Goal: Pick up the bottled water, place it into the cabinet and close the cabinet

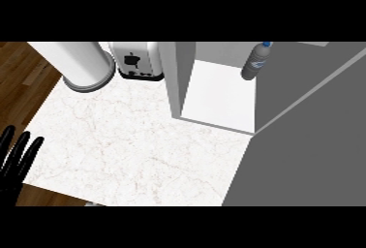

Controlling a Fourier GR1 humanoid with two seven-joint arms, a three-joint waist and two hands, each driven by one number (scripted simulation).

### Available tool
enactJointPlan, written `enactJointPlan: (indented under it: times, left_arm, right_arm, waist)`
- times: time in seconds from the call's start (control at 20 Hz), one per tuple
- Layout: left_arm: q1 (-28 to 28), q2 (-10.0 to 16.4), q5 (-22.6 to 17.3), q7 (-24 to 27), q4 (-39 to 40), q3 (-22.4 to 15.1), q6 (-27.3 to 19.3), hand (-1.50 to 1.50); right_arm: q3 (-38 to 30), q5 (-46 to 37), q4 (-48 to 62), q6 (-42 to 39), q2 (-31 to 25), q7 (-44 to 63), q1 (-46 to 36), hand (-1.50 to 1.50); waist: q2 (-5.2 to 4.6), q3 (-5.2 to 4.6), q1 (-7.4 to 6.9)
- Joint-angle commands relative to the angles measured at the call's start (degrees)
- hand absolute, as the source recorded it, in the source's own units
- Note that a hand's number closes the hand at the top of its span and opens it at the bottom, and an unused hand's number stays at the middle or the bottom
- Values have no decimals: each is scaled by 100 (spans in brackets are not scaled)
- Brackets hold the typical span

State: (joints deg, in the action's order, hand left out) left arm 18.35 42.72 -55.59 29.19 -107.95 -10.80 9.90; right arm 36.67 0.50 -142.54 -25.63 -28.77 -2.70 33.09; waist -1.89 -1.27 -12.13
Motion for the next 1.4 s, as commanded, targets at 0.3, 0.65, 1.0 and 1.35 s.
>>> enactJointPlan:
  times: [0.3, 0.65, 1.0, 1.35]
  left_arm:
    - [-41, 161, -65, -81, 34, 103, 186, -150]
    - [-40, 206, -154, -90, 105, 199, 276, -150]
    - [-43, 248, -258, -94, 196, 292, 399, -150]
    - [-86, 291, -295, -93, 158, 342, 505, -150]
  right_arm:
    - [502, -126, -158, -324, 0, 733, -1104, 150]
    - [432, -85, -80, -423, -102, 949, -1441, 150]
    - [305, 203, -8, -277, 113, 897, -1499, 150]
    - [535, 683, 261, -464, 182, 785, -1315, 150]
  waist:
    - [6, -32, -187]
    - [17, -54, -182]
    - [-66, -53, -146]
    - [-242, -34, -451]
